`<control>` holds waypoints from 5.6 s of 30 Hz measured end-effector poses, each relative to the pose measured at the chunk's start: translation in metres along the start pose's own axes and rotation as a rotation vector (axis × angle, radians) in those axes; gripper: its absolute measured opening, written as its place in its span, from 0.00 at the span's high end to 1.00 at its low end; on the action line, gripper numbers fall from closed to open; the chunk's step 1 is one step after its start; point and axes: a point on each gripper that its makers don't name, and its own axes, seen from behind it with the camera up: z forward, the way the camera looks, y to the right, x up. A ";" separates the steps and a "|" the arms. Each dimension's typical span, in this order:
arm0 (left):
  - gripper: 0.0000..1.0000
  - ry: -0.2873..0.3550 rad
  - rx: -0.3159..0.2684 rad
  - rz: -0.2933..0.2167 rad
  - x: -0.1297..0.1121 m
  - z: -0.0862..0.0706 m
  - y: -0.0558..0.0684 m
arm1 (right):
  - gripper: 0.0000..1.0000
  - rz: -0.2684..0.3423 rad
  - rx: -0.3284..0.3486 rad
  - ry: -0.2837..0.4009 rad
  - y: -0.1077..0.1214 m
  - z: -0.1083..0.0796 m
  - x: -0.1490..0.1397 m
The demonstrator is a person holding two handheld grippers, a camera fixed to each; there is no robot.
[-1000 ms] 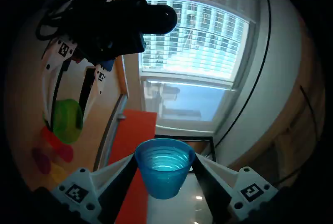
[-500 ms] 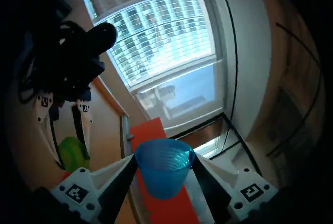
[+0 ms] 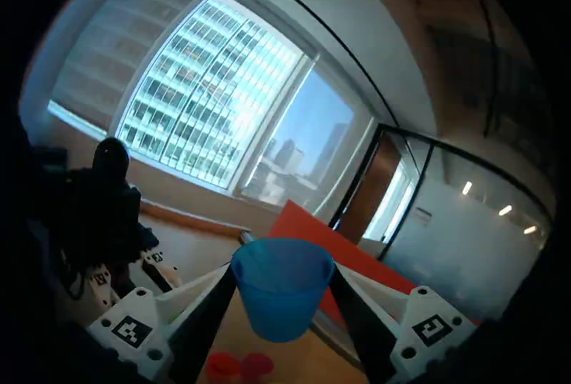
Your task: Pour water
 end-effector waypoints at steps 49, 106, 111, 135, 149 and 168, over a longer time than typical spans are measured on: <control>0.12 -0.030 0.071 0.020 -0.007 -0.016 -0.029 | 0.09 0.388 -0.021 -0.063 0.011 -0.048 -0.047; 0.12 -0.317 0.075 0.015 -0.093 -0.022 -0.058 | 0.08 0.383 0.135 -0.288 -0.054 -0.072 -0.170; 0.12 -0.338 0.066 0.015 -0.101 -0.022 -0.057 | 0.08 0.390 0.154 -0.312 -0.061 -0.074 -0.182; 0.12 -0.478 0.026 0.014 -0.153 -0.024 -0.048 | 0.07 0.372 0.230 -0.458 -0.101 -0.071 -0.246; 0.12 -0.578 0.013 -0.017 -0.189 -0.021 -0.055 | 0.07 0.355 0.264 -0.532 -0.117 -0.068 -0.283; 0.12 -0.615 0.012 -0.036 -0.217 -0.018 -0.064 | 0.07 0.359 0.299 -0.583 -0.136 -0.063 -0.314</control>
